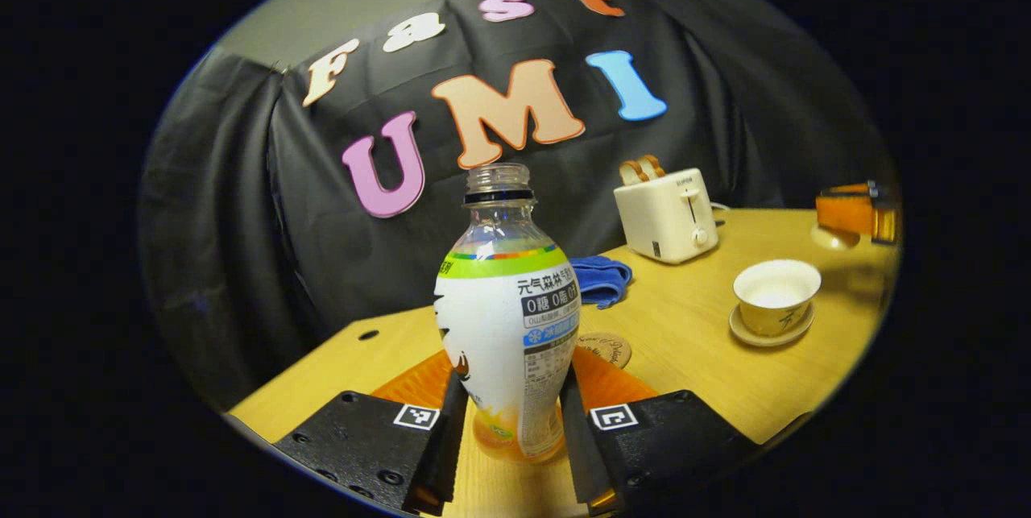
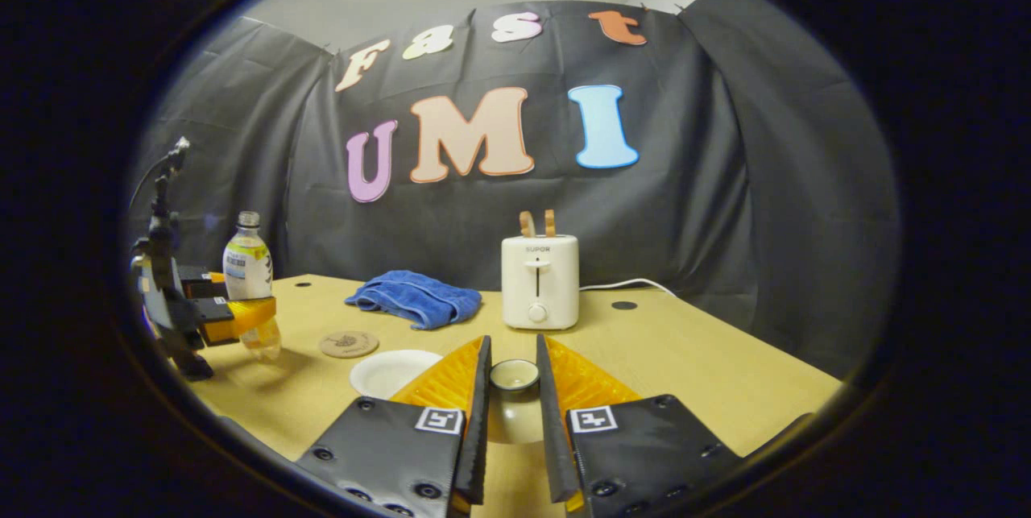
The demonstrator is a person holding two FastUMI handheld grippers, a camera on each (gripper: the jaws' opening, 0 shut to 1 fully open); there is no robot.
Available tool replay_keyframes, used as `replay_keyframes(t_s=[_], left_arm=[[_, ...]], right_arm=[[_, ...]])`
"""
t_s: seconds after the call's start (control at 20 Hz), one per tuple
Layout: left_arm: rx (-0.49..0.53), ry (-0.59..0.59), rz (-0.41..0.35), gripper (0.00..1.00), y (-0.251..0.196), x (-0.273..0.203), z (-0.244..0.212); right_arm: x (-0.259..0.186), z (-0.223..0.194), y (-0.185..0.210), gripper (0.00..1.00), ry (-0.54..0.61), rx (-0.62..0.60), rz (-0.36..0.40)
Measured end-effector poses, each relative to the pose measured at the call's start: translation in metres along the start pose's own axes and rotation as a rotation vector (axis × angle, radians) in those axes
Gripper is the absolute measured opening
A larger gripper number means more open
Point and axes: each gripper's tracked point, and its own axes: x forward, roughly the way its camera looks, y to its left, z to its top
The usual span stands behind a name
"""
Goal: Open the teacup lid with one hand, grasp the water bottle and pour water into the teacup with the other hand; after pouring, place the water bottle on the coaster and then close the teacup lid.
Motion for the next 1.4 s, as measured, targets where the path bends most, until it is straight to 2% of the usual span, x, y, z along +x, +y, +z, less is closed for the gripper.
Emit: replay_keyframes(t_s=[0.2, 0.5, 0.65, 0.95, 1.05, 1.4], left_arm=[[0.336, 0.003, 0.012, 0.51, -0.014, 0.01, 0.013], [0.758, -0.047, 0.01, 0.52, -0.012, 0.032, 0.049], [0.926, -0.072, -0.004, 0.52, -0.013, 0.032, 0.054], [1.15, -0.09, -0.064, 0.52, -0.026, 0.037, 0.051], [1.224, -0.099, -0.077, 0.52, -0.03, 0.037, 0.05], [1.387, -0.101, -0.138, 0.52, -0.042, 0.041, 0.052]], right_arm=[[0.0, 0.0, -0.013, 0.34, 0.0, -0.001, -0.027], [0.0, 0.001, -0.029, 0.34, -0.002, -0.001, -0.062], [0.001, 0.002, -0.031, 0.33, -0.004, -0.001, -0.068], [0.0, 0.001, -0.032, 0.35, -0.004, -0.001, -0.07], [0.001, 0.001, -0.032, 0.33, -0.004, -0.001, -0.07], [0.0, 0.001, -0.032, 0.34, -0.004, -0.001, -0.07]])
